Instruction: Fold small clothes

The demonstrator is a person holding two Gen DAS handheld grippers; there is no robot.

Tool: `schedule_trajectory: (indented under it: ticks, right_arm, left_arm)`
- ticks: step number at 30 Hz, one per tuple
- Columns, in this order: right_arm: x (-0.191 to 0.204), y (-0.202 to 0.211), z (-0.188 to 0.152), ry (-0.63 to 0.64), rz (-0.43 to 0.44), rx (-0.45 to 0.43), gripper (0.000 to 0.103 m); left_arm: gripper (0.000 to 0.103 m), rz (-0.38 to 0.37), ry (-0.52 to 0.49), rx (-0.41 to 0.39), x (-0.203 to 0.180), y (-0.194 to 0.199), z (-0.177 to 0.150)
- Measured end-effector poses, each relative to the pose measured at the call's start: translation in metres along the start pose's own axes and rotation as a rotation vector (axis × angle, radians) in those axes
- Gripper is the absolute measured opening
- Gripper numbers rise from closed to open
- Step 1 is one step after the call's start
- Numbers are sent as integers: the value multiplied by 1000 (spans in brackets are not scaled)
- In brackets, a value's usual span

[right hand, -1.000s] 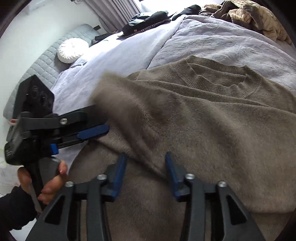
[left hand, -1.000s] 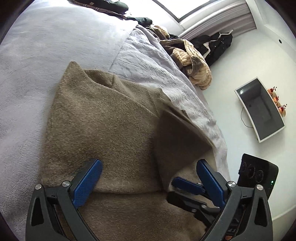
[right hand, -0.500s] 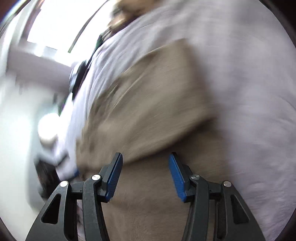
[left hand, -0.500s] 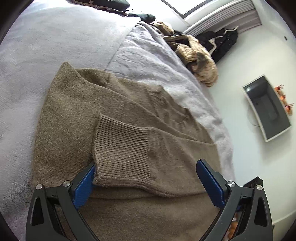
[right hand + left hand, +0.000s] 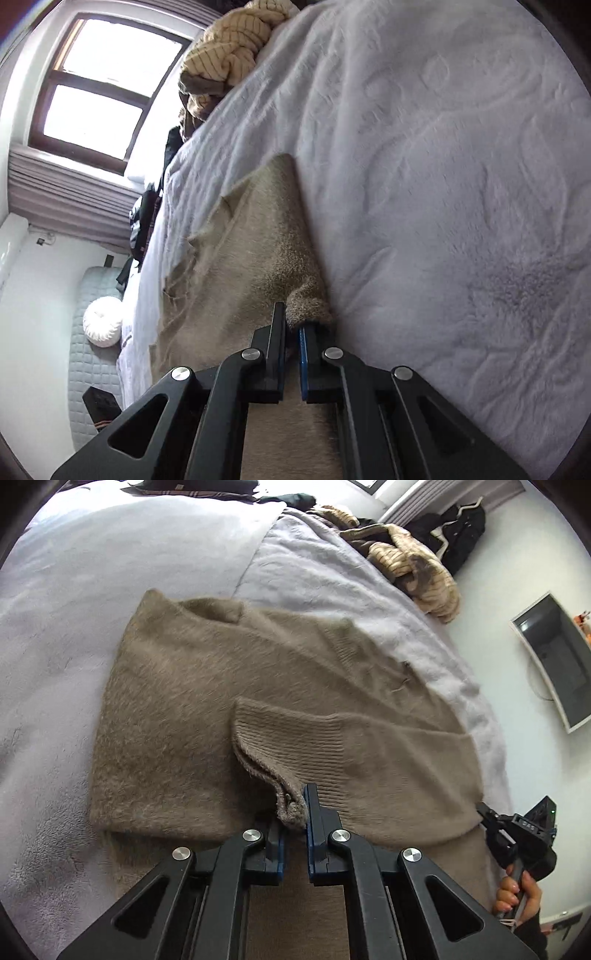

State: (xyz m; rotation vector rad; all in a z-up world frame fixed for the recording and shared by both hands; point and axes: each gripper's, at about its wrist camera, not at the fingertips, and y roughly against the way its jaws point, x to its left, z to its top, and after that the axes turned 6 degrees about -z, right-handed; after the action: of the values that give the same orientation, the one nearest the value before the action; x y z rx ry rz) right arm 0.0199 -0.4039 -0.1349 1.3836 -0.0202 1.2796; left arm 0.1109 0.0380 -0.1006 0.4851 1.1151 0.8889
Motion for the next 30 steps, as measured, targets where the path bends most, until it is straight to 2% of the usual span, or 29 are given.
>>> schedule_trajectory:
  ticks: [2,4,6,7,10,12,13,14,15,21,22,23,24,27,30]
  right_arm:
    - [0,2,-2,13,3,-6,6]
    - [0,5,-2,25,-4,8,6]
    - [3,9,-2,43,-18,18,7]
    - [5,14,-3,60,-35,20,8]
    - [14,34,-4,130,-94,-23,14]
    - [17,47,1,176,-99,-63,22]
    - [17,49,6,182,-90,-69,36]
    - [17,49,13,179,-83,-69,52]
    - [16,47,19,173,-71,-65,55]
    - [10,1,40,122,-38,46,52]
    - [12,-4,40,130,-36,62,41]
    - [16,-8,39,146,-40,84,10]
    - [25,-9,36,189,-69,84,11]
    - [43,4,31,315,-173,4,10]
    - [39,-5,32,360,-301,1,10]
  left_arm:
    - [10,3,3,-8,3,4,-1]
    - [10,56,-15,-23,4,12,-3]
    - [20,122,-34,-21,7,19,-4]
    - [21,164,-42,-34,8,25,-4]
    - [22,235,-62,-55,9,40,-3]
    - [60,246,-64,-71,8,46,-1]
    - [92,248,-69,-108,4,52,1]
    - [94,245,-84,-143,-1,55,2]
    - [94,232,-104,-150,-7,55,5]
    - [94,224,-184,-112,-40,28,15]
    - [94,232,-194,-99,-42,19,16]
    - [94,244,-197,-89,-43,14,17]
    - [94,257,-198,-81,-45,9,17]
    - [94,313,-204,-59,-39,-4,14]
    - [94,343,-216,-49,-32,-12,9]
